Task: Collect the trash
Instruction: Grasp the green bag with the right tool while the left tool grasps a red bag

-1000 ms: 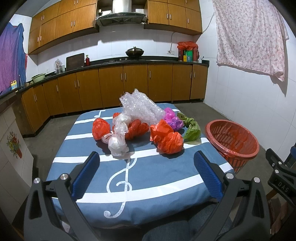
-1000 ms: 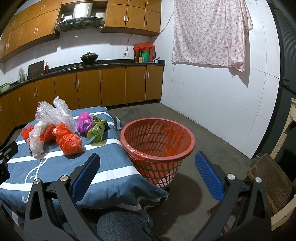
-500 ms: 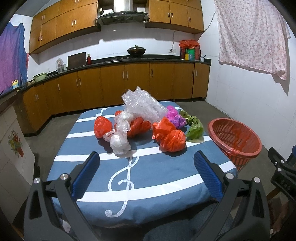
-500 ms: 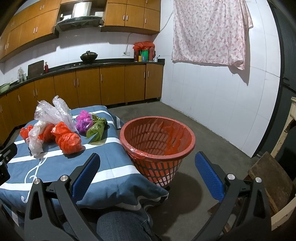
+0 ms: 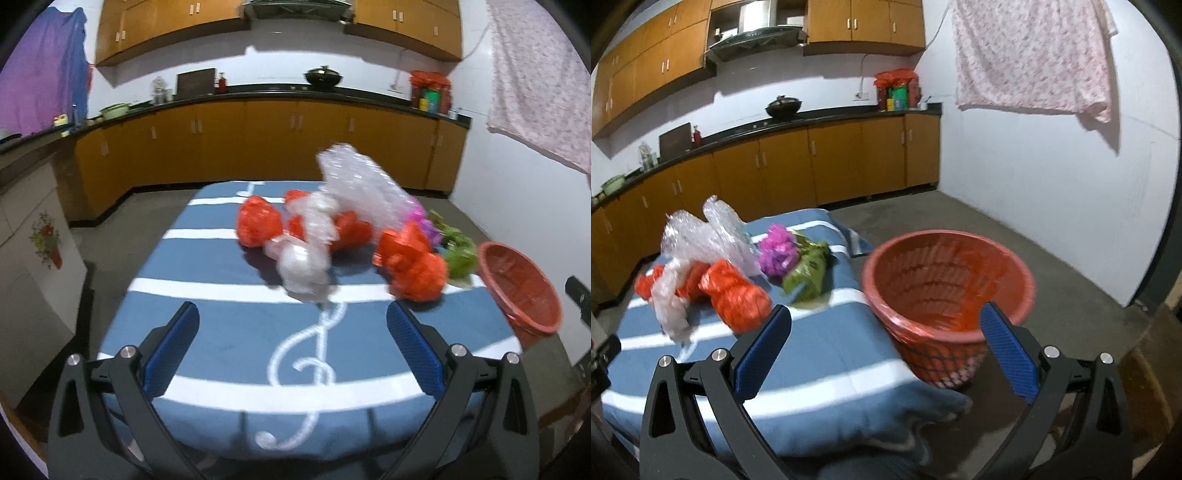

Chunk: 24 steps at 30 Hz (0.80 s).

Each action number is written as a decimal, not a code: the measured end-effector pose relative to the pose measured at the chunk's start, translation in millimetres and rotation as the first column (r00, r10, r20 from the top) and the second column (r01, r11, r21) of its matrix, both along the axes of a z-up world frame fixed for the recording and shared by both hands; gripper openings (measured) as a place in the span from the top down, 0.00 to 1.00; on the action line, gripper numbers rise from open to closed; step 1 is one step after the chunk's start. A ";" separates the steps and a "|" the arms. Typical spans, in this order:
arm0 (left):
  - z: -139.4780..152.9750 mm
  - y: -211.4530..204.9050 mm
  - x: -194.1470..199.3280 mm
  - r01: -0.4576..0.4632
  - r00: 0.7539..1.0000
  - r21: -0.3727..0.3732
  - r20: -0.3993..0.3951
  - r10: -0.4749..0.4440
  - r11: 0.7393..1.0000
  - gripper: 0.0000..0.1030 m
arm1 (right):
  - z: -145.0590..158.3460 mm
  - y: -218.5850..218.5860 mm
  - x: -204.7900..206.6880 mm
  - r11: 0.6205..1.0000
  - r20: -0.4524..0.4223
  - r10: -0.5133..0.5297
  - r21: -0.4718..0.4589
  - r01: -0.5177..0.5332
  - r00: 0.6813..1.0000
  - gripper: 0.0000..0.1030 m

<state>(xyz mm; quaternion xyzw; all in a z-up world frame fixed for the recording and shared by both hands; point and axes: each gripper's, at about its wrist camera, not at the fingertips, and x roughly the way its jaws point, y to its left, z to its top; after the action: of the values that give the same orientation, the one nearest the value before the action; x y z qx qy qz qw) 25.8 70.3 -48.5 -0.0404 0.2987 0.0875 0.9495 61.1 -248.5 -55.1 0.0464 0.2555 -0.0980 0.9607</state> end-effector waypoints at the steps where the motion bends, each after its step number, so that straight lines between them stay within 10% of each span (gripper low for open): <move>1: -0.3 6.2 2.3 -0.020 1.000 0.003 0.000 0.020 1.000 0.04 | -0.4 2.0 10.2 1.000 -0.007 0.012 0.008 -0.012 1.000 0.12; 12: -11.1 48.1 43.4 -0.099 0.994 -0.037 -0.040 0.098 0.994 0.04 | -29.0 26.7 136.6 0.987 -0.188 0.143 0.096 -0.127 0.972 0.53; 24: -7.7 73.7 94.2 -0.102 0.995 -0.059 -0.026 0.101 0.993 0.08 | -66.6 30.8 188.1 0.981 -0.312 0.174 0.134 -0.138 0.934 0.81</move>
<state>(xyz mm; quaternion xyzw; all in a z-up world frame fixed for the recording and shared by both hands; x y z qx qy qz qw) 120.1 144.0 -56.2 -0.0832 0.3097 0.1269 0.9387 249.1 -217.7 -121.7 0.0619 0.4168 -0.0134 0.9068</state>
